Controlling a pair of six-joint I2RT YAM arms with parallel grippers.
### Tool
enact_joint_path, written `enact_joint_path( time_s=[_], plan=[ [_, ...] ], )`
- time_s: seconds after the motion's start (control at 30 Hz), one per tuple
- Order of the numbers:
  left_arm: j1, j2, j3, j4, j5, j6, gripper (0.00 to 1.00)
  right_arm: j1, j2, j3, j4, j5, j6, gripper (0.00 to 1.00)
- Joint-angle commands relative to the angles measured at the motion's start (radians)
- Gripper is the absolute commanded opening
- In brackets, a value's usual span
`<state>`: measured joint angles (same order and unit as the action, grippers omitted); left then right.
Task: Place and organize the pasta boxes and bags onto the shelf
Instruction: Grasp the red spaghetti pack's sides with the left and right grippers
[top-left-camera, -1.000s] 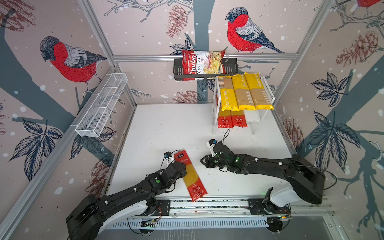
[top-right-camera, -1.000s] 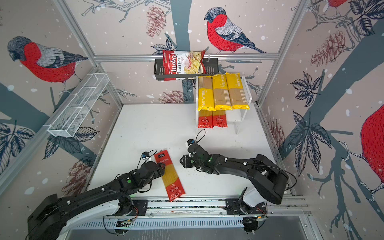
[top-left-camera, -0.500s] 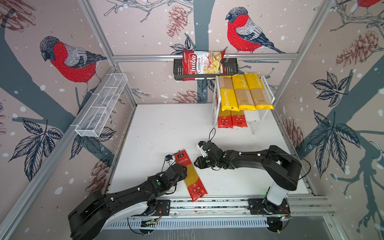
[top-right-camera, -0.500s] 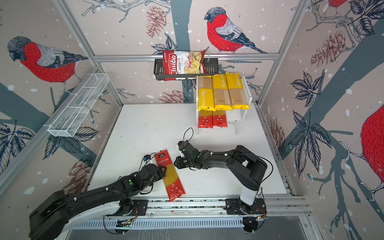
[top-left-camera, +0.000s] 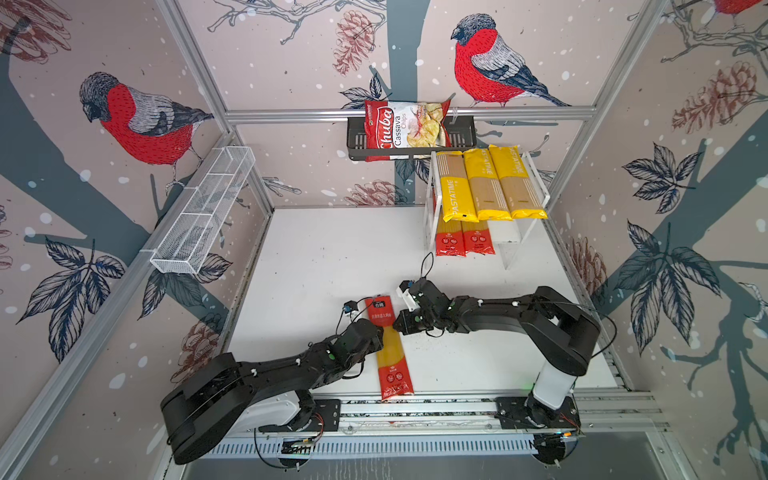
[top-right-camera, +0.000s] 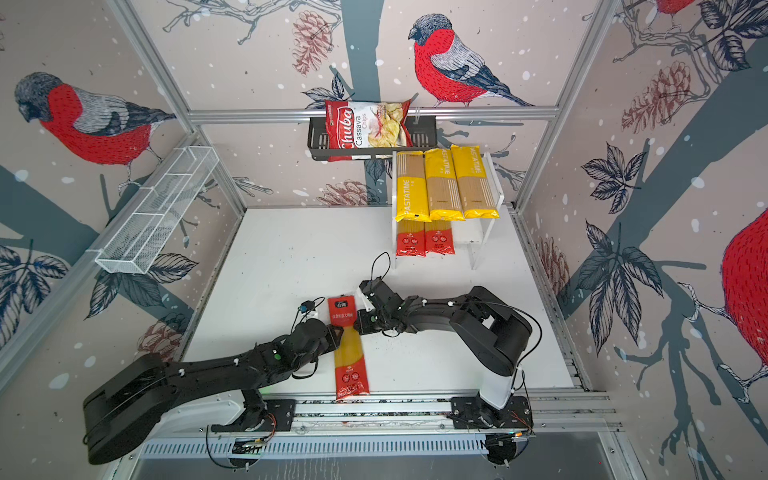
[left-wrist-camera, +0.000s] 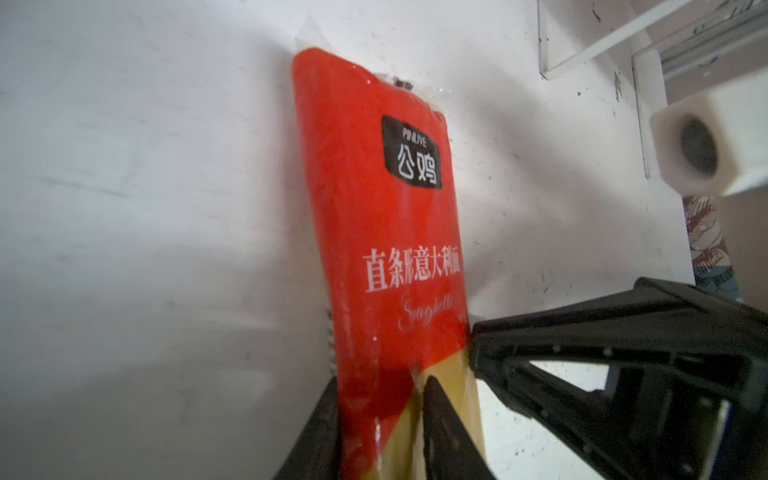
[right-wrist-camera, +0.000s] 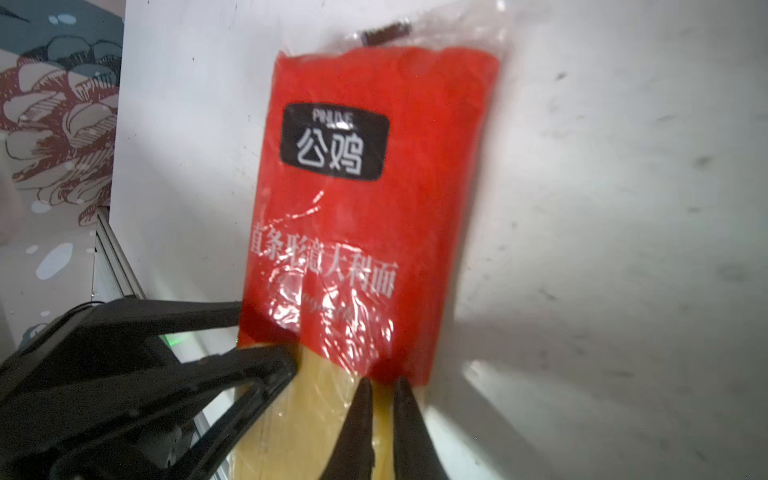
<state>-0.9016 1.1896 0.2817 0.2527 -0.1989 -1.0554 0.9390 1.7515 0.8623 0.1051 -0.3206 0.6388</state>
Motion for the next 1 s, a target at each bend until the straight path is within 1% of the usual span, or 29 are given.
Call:
enact_joint_path(
  time_s=[0.0,0.1,0.17,0.23,0.33,0.43,0.53,0.6,0.7,0.8,0.87,0.97],
  plan=[
    [-0.001,0.068,0.068,0.139,0.068,0.074,0.33,-0.03,-0.04,-0.026,0.025,0.041,0.022,0.11],
    [0.0,0.133,0.144,0.139,0.089,0.104,0.34,-0.088,-0.065,-0.05,0.004,0.064,0.028,0.1],
    [0.005,0.156,0.187,0.102,0.099,0.112,0.36,-0.114,-0.083,-0.061,-0.02,0.071,0.025,0.1],
    [0.012,0.158,0.215,0.058,0.113,0.142,0.39,-0.12,-0.112,-0.071,-0.053,0.077,0.02,0.12],
    [0.021,0.127,0.219,-0.023,0.127,0.172,0.45,-0.108,-0.166,-0.11,-0.078,0.077,0.044,0.19],
    [0.031,0.057,0.186,-0.097,0.138,0.19,0.51,-0.104,-0.231,-0.173,-0.09,0.09,0.089,0.28],
    [0.047,-0.027,0.128,-0.151,0.145,0.193,0.53,-0.108,-0.267,-0.22,-0.078,0.073,0.134,0.37],
    [0.051,-0.077,0.08,-0.143,0.147,0.195,0.53,-0.107,-0.261,-0.241,-0.033,0.033,0.157,0.41],
    [0.05,-0.131,0.007,-0.077,0.169,0.185,0.53,-0.105,-0.219,-0.25,0.026,0.007,0.18,0.42],
    [0.05,-0.118,-0.026,-0.019,0.193,0.15,0.53,-0.103,-0.163,-0.23,0.065,-0.007,0.187,0.4],
    [0.048,-0.084,-0.026,0.003,0.208,0.141,0.53,-0.103,-0.128,-0.201,0.082,-0.015,0.187,0.36],
    [0.048,-0.042,-0.024,0.044,0.222,0.132,0.51,-0.104,-0.084,-0.144,0.093,-0.007,0.175,0.27]
  ],
)
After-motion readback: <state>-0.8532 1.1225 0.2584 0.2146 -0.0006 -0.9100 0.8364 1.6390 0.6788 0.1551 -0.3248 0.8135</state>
